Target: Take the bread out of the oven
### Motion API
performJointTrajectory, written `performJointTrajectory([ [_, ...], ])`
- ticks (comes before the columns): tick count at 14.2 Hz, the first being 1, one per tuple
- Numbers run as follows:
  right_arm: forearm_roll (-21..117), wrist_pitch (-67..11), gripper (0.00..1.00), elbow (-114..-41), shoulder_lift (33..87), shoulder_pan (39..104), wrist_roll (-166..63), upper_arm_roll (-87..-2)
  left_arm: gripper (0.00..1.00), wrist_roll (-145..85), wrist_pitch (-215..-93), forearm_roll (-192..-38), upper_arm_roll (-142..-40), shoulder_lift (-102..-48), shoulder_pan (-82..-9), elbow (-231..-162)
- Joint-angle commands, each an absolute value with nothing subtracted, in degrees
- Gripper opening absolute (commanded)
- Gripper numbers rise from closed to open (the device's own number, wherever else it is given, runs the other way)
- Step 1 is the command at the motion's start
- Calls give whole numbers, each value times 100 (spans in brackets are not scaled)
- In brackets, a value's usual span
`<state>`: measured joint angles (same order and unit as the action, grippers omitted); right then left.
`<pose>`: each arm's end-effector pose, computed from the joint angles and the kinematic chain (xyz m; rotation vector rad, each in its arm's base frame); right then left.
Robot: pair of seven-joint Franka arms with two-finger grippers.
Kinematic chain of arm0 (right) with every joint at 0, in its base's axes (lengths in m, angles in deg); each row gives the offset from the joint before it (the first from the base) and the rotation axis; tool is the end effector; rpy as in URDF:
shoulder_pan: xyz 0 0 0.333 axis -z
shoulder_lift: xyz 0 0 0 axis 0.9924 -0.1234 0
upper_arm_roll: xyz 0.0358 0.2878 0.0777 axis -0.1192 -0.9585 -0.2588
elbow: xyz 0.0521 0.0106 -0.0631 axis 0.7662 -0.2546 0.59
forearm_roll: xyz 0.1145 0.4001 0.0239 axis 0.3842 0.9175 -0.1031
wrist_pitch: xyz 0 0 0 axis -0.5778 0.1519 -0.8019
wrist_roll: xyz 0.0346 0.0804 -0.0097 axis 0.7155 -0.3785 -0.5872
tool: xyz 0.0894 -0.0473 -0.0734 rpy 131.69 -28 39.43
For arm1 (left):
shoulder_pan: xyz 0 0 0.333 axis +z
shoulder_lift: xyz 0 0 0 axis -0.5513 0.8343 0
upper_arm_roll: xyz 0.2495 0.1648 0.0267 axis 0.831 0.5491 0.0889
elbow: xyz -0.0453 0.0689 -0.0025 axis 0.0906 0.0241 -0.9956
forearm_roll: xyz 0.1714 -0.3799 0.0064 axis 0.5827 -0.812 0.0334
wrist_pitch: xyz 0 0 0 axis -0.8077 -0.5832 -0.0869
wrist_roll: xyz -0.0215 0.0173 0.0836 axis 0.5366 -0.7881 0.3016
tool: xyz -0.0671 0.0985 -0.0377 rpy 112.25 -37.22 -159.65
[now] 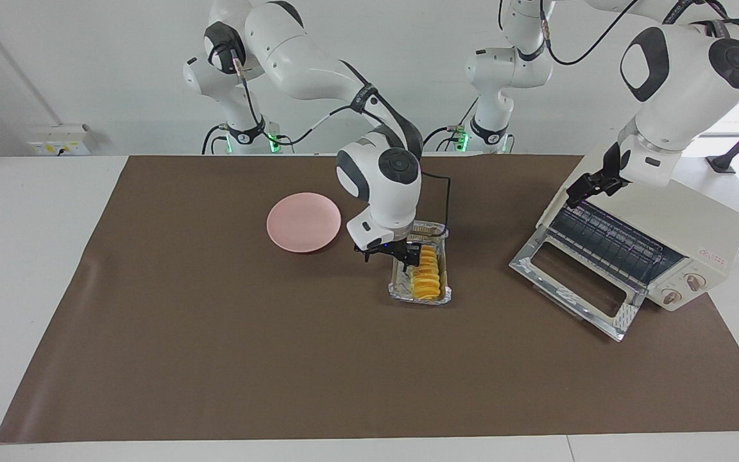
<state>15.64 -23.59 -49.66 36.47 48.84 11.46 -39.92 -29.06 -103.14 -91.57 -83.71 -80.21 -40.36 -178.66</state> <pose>0.6034 0.4341 0.2974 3.0847 -0.4935 -0.0217 0.5899 -0.0291 0.5307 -3.1077 -0.3835 0.2286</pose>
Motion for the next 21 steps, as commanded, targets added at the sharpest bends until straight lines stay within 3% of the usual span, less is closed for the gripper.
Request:
performJointTrajectory([
  [1,1418,-2344,100,-4629,3325,4715,1289,-3958,100,-3132,-10175,-9277,-8433,-8383,-3917,-18139],
  [3,1321,-2353,100,-4630,3325,4679,1289,-3967,100,-3771,-10306,-9277,-8407,-8639,-3899,-18457],
  [4,1321,-2353,92,-4630,3325,4688,1289,-3967,100,-4053,-10524,-9260,-8407,-8570,-3838,-18388],
  [5,1304,-2353,65,-4639,3334,4679,1289,-3967,100,-4091,-10578,-9242,-8442,-8534,-3829,-18344],
  [6,1286,-2361,28,-4647,3343,4670,1289,-3967,100,-4091,-10562,-9242,-8468,-8525,-3855,-18334],
  [7,1286,-2361,0,-4700,3360,4662,1289,-3967,100,-4091,-10518,-9233,-8469,-8508,-3846,-18291],
  [10,1181,-2370,0,-4726,3369,4653,1289,-3967,100,-4144,-9773,-9216,-8469,-8157,-3820,-17450],
  [18,1268,-2221,0,-4665,3518,4793,1193,-3985,100,-4153,-10113,-9242,-8477,-8218,-3890,-17666],
  [21,1539,-1818,0,-4647,3816,5292,571,-4037,100,-4109,-10078,-9242,-8469,-8235,-3899,-17675],
])
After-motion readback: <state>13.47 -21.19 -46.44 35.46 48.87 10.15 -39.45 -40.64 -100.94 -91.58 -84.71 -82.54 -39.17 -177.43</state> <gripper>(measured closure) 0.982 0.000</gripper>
